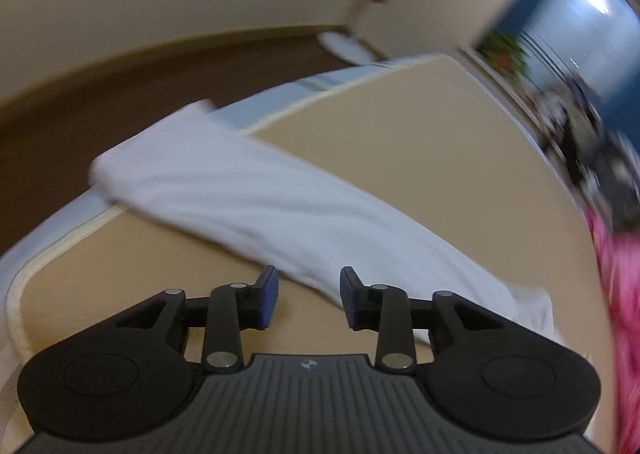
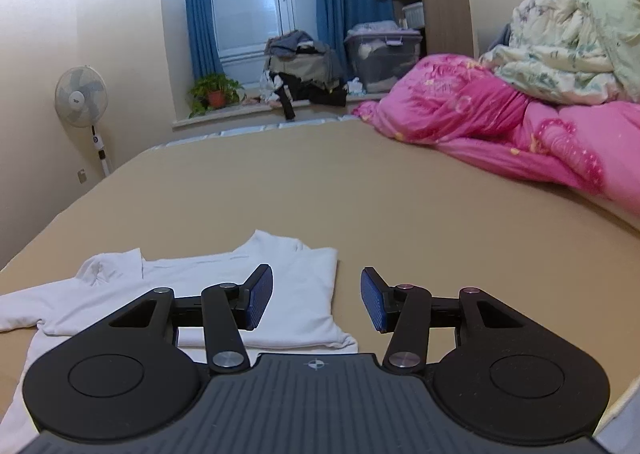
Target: Fold small clothes
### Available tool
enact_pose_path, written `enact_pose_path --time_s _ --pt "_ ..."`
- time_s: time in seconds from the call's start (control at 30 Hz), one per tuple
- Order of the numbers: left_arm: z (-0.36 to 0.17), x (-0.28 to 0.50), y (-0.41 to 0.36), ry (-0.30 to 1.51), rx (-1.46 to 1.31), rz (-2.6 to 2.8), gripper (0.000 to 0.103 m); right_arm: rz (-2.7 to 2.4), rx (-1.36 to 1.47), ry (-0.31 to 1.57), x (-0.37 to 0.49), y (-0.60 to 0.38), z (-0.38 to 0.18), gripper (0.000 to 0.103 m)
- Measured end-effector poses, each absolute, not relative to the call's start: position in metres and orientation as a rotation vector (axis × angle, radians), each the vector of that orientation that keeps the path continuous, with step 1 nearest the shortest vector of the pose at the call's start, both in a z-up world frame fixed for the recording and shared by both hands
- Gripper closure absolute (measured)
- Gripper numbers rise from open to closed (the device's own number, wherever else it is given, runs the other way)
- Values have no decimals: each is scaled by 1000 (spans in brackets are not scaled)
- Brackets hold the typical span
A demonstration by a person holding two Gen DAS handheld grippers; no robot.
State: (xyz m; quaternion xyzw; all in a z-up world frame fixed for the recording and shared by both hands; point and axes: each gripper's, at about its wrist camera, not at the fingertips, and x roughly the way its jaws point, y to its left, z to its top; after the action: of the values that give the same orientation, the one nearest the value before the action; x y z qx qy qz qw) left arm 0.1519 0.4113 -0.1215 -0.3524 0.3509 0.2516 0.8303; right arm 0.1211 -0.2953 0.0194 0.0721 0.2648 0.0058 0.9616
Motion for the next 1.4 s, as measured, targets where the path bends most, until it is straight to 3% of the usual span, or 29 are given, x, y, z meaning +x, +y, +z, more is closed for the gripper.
enact_pose_path --time_s 0.27,0.43,0.47,0.5,0.67,0.83,1.0,1.03,1.07,1.1,1.13,1.23,1.33,1.4 --pt "-147 124 477 674 -1059 636 65 46 98 576 139 -278 4 52" --pt "-149 125 487 643 -1097 682 67 51 106 619 150 -274 -5 52" --pt "-147 127 486 644 -1079 703 78 52 106 624 151 -274 -6 52" --pt "-147 130 483 654 -1046 738 99 51 106 631 153 -274 -7 52" --pt "-106 162 440 645 -720 808 100 41 108 667 161 -278 -12 52" --pt "-28 218 297 507 -353 520 100 41 108 713 170 -278 -17 53" --pt "7 254 95 411 -136 94 97 56 117 752 180 -279 -26 62" --pt "1 255 52 444 -118 -31 91 58 122 758 181 -279 -27 62" --pt "-10 256 19 501 -101 -163 71 58 124 763 182 -280 -28 62" --pt "-25 253 -11 570 -68 -288 64 57 125 767 183 -281 -30 62" --pt "-39 245 -34 611 -6 -355 64 53 130 772 184 -283 -31 62" --pt "-67 215 -45 656 106 -363 64 46 168 796 188 -291 -33 62" --pt "-77 198 2 707 105 -261 65 57 230 809 191 -298 -35 63" --pt "-72 192 41 707 134 -163 65 78 271 805 196 -300 -35 71"
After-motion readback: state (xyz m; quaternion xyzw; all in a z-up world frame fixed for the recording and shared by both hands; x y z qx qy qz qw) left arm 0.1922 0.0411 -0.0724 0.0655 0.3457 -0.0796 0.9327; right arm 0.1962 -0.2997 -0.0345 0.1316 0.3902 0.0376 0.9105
